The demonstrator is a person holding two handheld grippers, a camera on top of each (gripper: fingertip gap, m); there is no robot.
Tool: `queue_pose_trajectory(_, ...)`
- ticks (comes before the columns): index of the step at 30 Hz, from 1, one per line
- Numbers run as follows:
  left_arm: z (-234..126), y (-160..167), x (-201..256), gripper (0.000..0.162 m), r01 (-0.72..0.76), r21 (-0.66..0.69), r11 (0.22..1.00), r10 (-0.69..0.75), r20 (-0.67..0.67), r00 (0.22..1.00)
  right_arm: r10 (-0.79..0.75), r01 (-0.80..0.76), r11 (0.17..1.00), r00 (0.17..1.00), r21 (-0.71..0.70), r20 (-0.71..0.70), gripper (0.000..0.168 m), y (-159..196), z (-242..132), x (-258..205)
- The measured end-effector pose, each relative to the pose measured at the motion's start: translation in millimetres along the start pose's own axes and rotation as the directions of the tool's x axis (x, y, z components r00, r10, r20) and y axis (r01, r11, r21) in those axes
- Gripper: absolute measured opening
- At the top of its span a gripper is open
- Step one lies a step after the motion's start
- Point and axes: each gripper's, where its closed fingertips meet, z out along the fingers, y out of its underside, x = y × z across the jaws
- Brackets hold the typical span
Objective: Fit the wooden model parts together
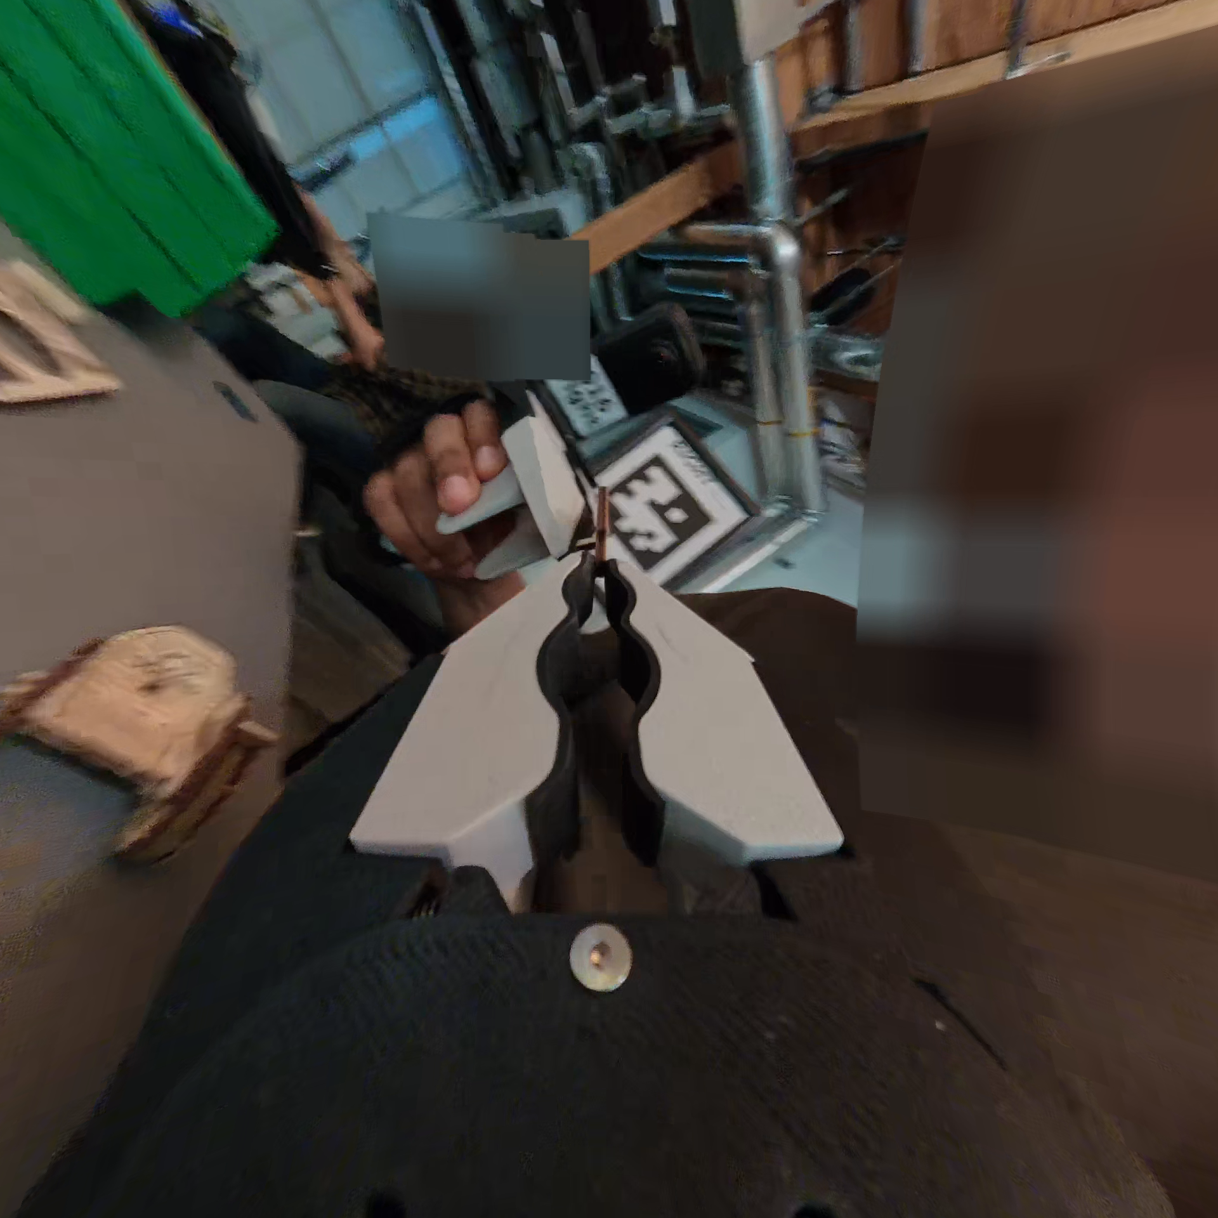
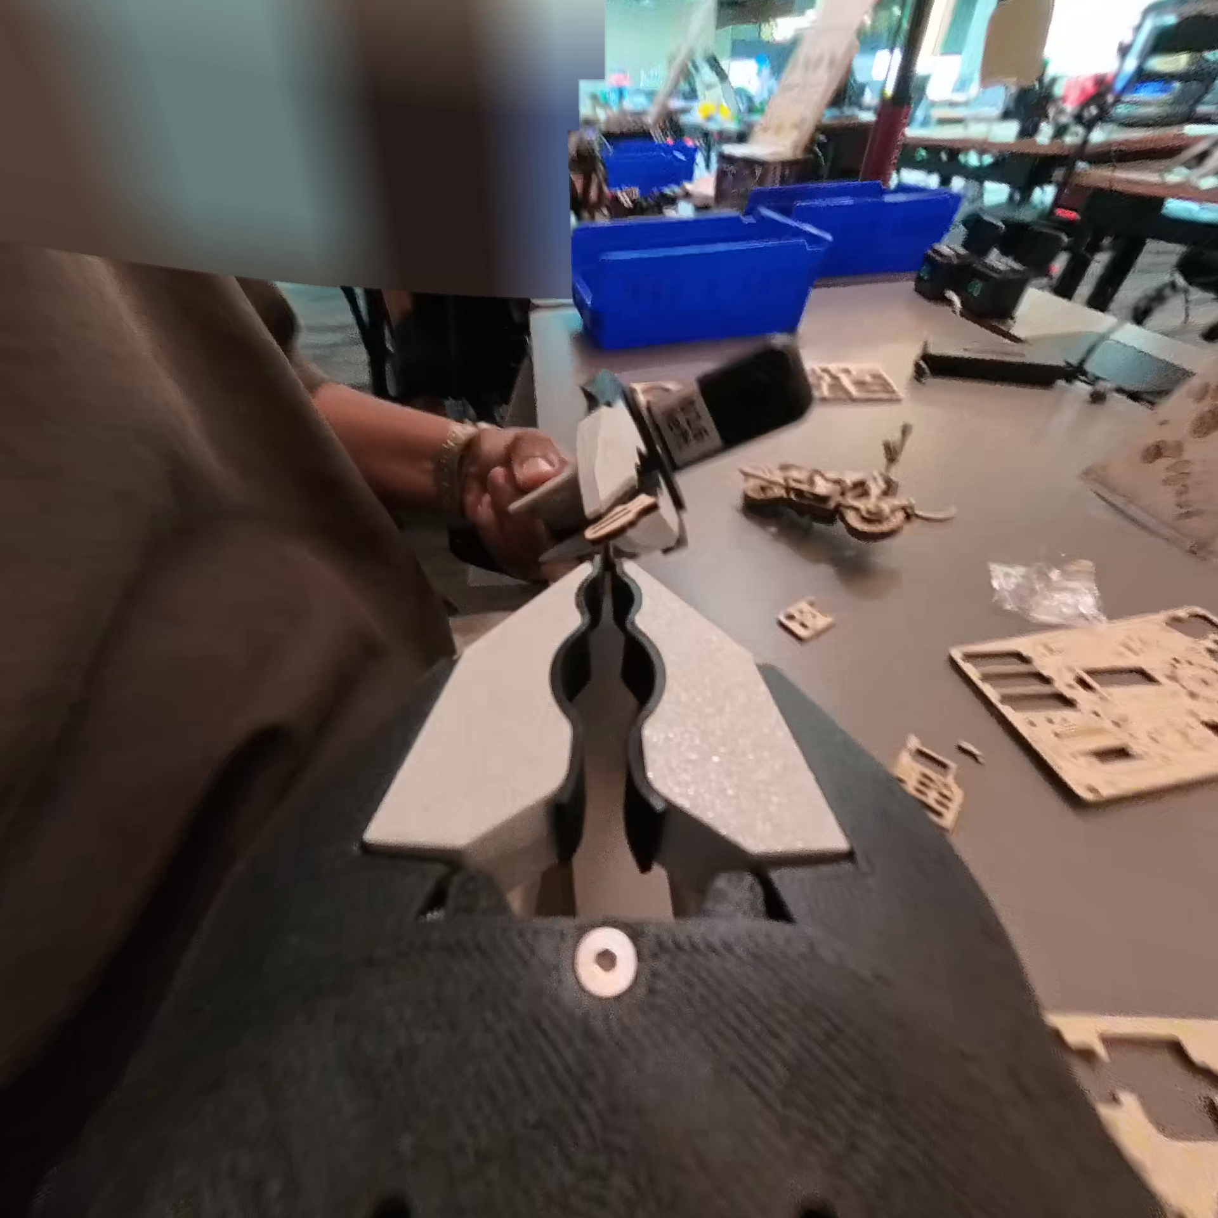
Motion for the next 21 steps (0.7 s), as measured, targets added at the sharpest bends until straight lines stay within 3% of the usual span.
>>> queue_pose_trajectory(3, -12, -9, -34, 0.016, -0.122, 0.024, 0.992, 0.113, 0.248, 0.962, 0.011, -0.017, 0.996, 0.998, -0.089, -0.067, 0.000, 18, 4, 13)
queue_pose_trajectory(6, -14, -13, -35, 0.043, -0.298, -0.044, 0.953, 0.295, 0.347, 0.890, 0.070, -0.080, 0.988, 0.994, -0.130, -0.085, 0.000, 31, 8, 19)
queue_pose_trajectory(11, -16, -3, -53, 0.045, -0.471, -0.276, 0.838, 0.545, 0.484, 0.685, 0.125, -0.133, 0.978, 0.990, -0.159, -0.063, 0.000, 40, 13, 18)
queue_pose_trajectory(15, -10, 4, -50, 0.022, -0.467, -0.288, 0.836, 0.548, 0.446, 0.707, 0.128, -0.132, 0.977, 0.991, -0.168, -0.033, 0.001, 41, 16, 11)
queue_pose_trajectory(18, -10, 2, -42, 0.021, -0.515, -0.292, 0.806, 0.592, 0.415, 0.691, 0.168, -0.166, 0.976, 0.986, -0.144, -0.003, 0.001, 36, 15, 9)
queue_pose_trajectory(21, -13, -10, -26, 0.020, -0.488, -0.170, 0.856, 0.514, 0.379, 0.769, 0.155, -0.158, 0.973, 0.987, -0.167, -0.030, 0.001, 42, 12, 15)
